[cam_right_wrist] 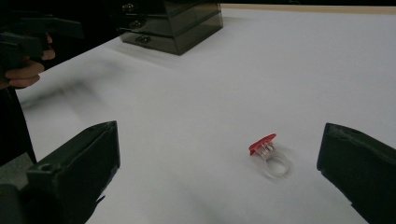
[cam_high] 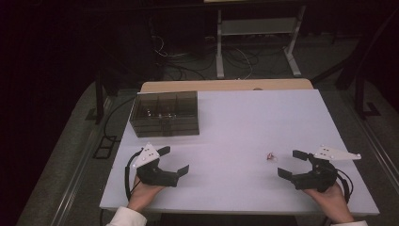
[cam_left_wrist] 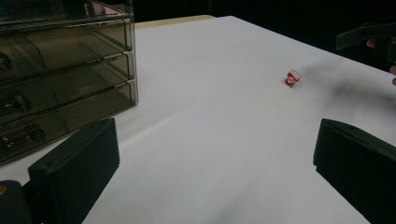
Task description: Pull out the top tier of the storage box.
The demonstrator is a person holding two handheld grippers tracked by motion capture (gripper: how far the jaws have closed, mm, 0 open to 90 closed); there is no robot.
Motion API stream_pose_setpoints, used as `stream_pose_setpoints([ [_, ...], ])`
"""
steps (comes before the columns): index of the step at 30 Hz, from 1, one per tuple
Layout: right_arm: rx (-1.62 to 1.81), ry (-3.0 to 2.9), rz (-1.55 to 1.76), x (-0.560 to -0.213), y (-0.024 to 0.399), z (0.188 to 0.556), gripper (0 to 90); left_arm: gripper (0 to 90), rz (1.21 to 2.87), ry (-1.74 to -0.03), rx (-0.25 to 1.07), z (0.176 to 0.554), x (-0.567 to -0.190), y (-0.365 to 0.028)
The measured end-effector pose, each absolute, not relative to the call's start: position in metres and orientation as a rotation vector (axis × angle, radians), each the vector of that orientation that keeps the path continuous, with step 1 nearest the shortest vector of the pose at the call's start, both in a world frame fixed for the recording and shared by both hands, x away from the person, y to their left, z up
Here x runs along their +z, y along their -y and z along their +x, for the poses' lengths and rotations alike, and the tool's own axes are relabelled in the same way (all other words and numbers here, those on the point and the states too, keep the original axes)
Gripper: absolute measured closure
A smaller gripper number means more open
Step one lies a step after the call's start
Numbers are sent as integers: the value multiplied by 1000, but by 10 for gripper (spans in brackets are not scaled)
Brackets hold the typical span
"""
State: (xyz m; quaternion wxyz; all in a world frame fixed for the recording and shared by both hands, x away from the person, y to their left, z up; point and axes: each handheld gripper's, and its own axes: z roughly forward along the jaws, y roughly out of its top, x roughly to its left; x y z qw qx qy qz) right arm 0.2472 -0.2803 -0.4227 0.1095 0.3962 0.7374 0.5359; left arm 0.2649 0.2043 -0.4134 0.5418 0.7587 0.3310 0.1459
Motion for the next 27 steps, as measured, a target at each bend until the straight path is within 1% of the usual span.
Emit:
stream_pose_setpoints([
  [16, 1572, -2179, 1169, -422, 281, 247, 0, 0, 1809, -782, 337, 262, -412, -202],
  [27, 1562, -2194, 1151, -421, 279, 246, 0, 0, 1821, -783, 303, 260, -411, -201],
])
